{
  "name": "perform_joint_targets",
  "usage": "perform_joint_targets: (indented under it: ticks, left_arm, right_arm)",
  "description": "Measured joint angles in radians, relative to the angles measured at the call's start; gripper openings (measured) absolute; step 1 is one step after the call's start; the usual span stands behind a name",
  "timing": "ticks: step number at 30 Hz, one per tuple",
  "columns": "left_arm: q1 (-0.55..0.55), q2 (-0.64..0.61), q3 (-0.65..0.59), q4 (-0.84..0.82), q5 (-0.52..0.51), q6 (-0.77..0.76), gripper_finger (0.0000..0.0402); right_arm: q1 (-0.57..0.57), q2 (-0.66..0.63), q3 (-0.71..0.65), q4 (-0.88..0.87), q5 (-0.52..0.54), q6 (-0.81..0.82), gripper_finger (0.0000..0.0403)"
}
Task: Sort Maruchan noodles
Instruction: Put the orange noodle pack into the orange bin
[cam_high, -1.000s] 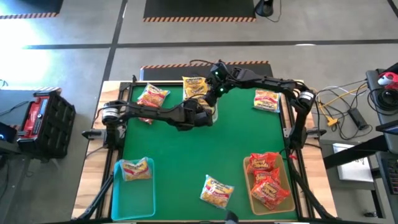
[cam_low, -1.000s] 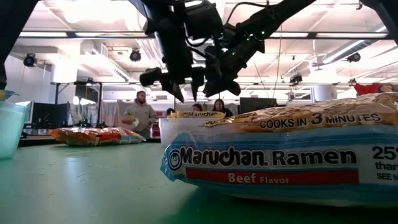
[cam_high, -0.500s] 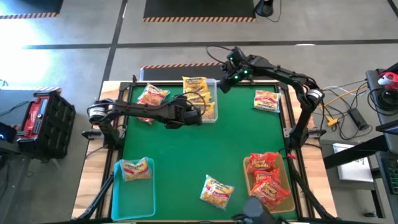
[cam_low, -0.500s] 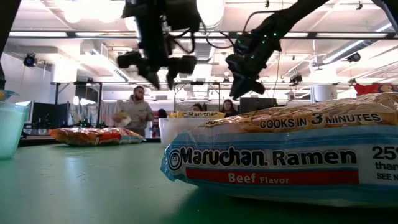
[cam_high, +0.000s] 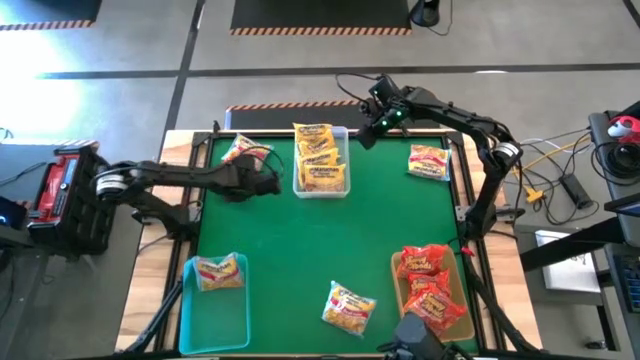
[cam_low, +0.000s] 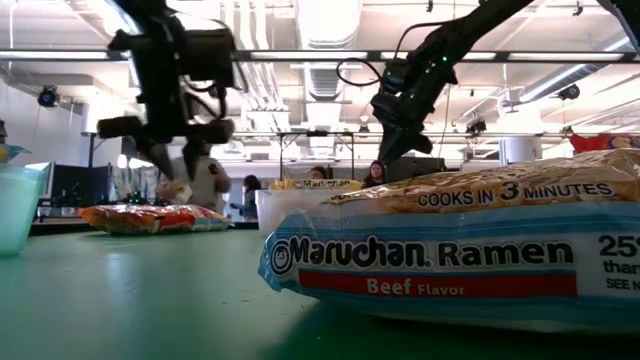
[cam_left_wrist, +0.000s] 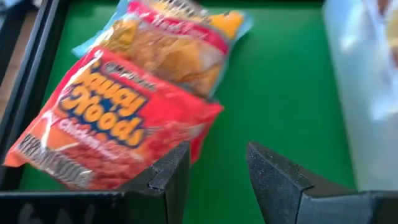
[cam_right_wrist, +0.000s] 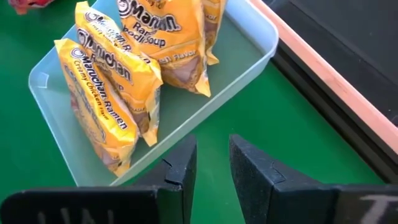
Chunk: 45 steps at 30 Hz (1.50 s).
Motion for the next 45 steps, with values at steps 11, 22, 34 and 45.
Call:
perform_joint_targets:
  ticks: [11, 22, 34, 45]
  left_arm:
    - [0.149, -0.200, -0.180, 0.030, 0.093, 0.119, 0.0141]
    - [0.201, -0.178, -0.251, 0.081, 0.095, 0.102, 0.0141]
    - [0.151, -0.022, -0.219, 0.186, 0.177, 0.084, 0.0141]
    - [-0.199, 0.111, -0.071, 0.263, 0.272, -0.115, 0.0141]
  right_arm:
    - [0.024, 0.000, 0.000, -0.041, -0.036, 0.000, 0.0082]
    - [0.131, -0.003, 0.000, -0.064, -0.080, 0.001, 0.0080]
    - [0.256, -0.014, 0.000, -0.213, -0.080, -0.066, 0.0079]
    - [0.291, -0.138, -0.001, -0.335, -0.079, -0.122, 0.0073]
